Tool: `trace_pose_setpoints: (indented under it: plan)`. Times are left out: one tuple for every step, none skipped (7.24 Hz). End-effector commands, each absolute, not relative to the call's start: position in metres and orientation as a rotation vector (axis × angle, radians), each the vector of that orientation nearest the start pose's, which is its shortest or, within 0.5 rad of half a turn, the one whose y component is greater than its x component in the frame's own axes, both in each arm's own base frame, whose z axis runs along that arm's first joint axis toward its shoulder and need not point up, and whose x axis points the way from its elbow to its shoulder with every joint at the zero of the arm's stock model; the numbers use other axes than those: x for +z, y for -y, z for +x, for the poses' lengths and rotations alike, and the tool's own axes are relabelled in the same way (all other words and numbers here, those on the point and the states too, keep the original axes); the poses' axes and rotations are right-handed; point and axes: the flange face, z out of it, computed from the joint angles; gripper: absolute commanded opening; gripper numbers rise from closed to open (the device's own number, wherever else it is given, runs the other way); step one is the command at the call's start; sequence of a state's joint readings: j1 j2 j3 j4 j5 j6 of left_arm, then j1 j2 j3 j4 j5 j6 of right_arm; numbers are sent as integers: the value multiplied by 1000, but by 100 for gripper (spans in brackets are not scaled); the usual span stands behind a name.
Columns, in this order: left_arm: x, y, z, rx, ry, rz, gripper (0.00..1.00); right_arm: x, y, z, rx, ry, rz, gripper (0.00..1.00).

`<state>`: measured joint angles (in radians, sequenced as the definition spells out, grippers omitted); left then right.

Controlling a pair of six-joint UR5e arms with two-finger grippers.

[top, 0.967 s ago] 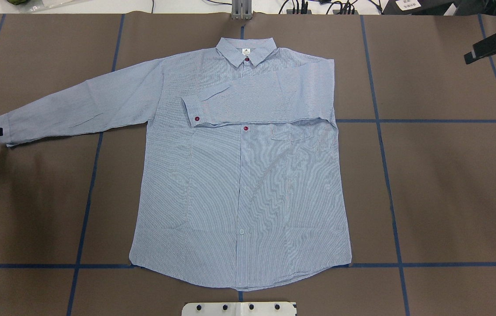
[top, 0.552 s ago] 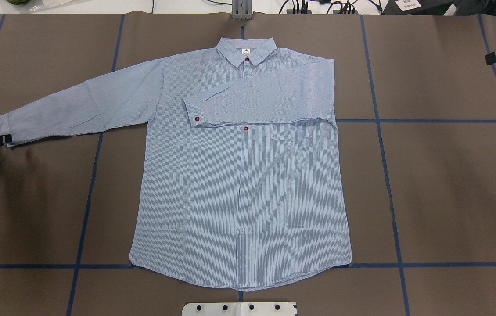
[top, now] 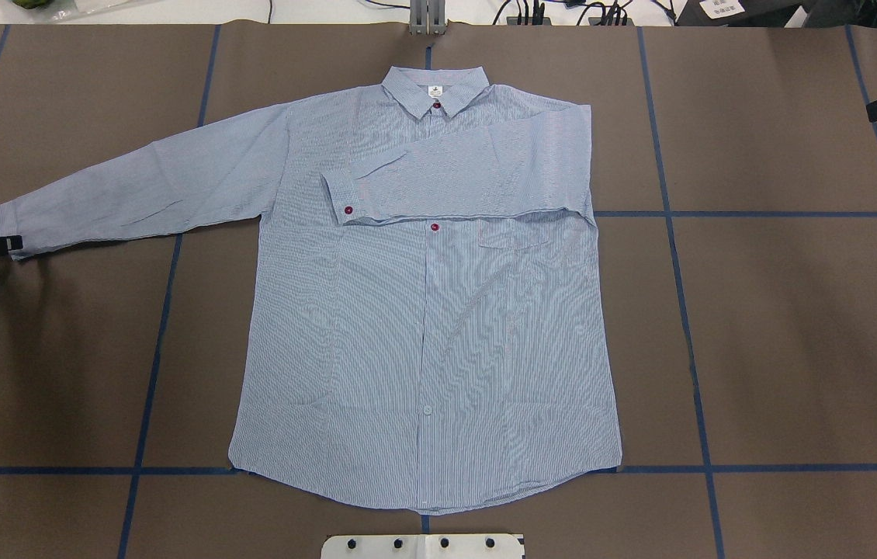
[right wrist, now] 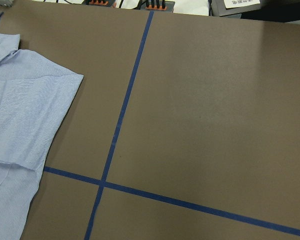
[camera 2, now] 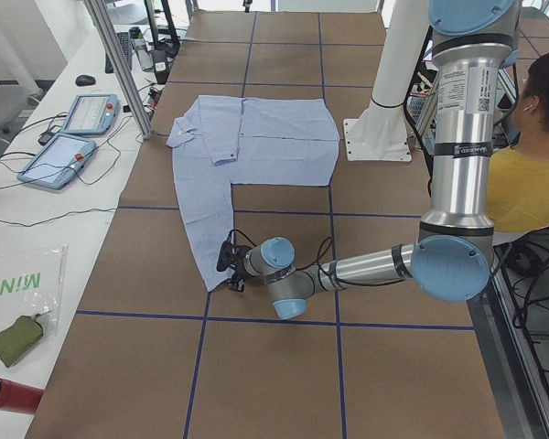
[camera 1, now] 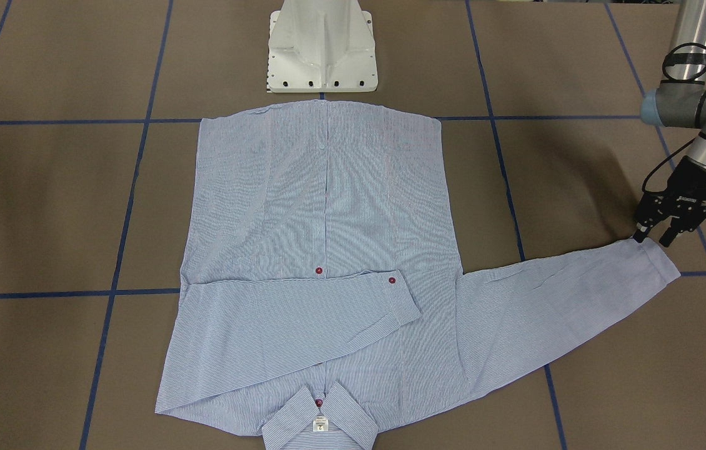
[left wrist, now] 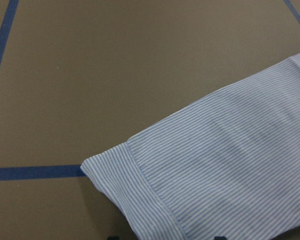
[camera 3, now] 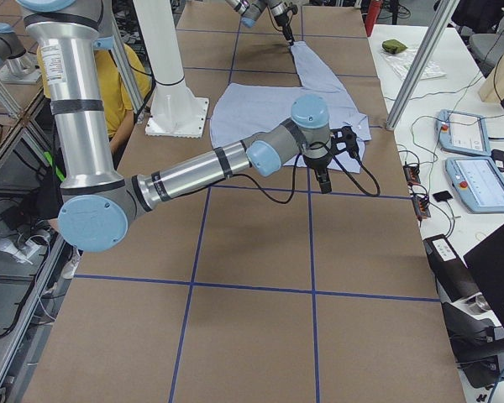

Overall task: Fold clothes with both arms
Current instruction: 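Release the sleeve and raise the right gripper away while left gripper grasps other cuff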

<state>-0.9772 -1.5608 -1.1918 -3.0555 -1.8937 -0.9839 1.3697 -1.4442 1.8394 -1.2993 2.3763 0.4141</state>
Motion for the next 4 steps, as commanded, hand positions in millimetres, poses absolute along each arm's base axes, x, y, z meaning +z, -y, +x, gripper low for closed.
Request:
trace_pose_setpoints:
  plan:
    - [693,463,190,-176,-971,554,51,425,532,-46,-74,926,367,100]
    - [697,464,190,-176,-965,549,38,426,531,-45,-73,926,365,100]
    - [697,463,191,-175,-965,548,30,427,532,-46,-73,926,364,100]
    - [697,463,190,-172,-965,550,19,426,531,-46,-75,926,364,100]
